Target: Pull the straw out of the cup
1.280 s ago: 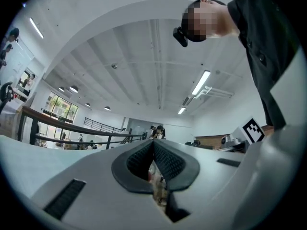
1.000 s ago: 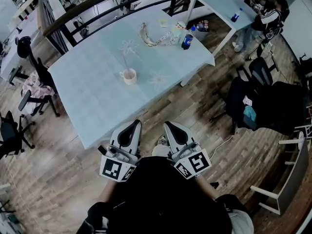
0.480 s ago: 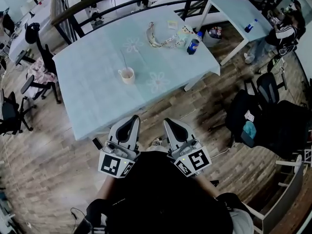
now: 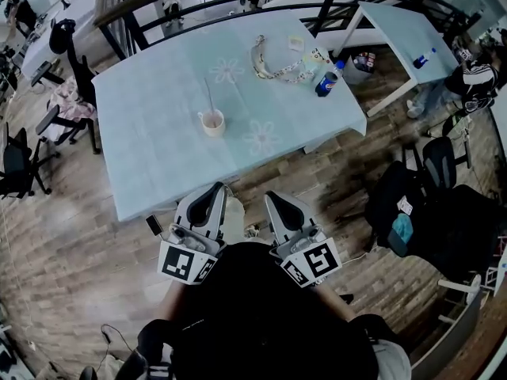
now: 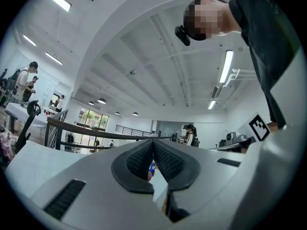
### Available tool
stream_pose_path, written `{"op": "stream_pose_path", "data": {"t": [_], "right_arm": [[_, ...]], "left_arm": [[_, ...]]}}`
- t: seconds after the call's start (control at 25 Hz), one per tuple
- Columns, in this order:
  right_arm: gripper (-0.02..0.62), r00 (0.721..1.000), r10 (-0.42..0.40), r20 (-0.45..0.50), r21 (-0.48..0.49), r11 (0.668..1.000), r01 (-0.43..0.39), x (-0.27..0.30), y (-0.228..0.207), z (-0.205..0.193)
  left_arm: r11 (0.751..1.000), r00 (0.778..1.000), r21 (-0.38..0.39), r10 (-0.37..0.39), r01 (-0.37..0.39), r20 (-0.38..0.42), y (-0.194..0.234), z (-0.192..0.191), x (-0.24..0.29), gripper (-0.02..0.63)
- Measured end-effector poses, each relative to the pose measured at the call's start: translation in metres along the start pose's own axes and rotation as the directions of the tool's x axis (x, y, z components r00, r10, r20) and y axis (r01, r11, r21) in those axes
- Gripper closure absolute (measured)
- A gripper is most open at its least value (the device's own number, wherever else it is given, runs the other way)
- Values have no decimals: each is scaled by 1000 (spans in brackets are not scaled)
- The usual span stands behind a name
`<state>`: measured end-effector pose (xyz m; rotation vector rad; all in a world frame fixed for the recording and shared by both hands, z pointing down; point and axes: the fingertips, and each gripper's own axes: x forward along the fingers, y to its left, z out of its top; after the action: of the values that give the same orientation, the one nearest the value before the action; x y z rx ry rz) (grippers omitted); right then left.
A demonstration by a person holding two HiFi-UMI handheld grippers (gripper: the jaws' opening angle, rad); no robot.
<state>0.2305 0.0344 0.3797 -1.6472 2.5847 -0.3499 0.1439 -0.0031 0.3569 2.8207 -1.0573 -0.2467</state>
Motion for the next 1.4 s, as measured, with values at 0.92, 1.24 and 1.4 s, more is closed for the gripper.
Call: {"op": "stream_pose_path", "data": {"t": [0.92, 1.24, 1.4], "right_arm": [[586, 996, 39, -86, -58, 997, -44, 154, -77, 27], [586, 992, 70, -104, -60, 995, -77, 208, -86, 24], [586, 988, 97, -123, -64, 992, -106, 229, -85, 21]], "left_arm": [[996, 997, -57, 73, -74, -17, 139, -18, 126, 592], [994, 994, -26, 101, -102, -51, 191, -34, 149, 593], [993, 990, -4, 120, -120, -68, 207, -42, 153, 593]]}}
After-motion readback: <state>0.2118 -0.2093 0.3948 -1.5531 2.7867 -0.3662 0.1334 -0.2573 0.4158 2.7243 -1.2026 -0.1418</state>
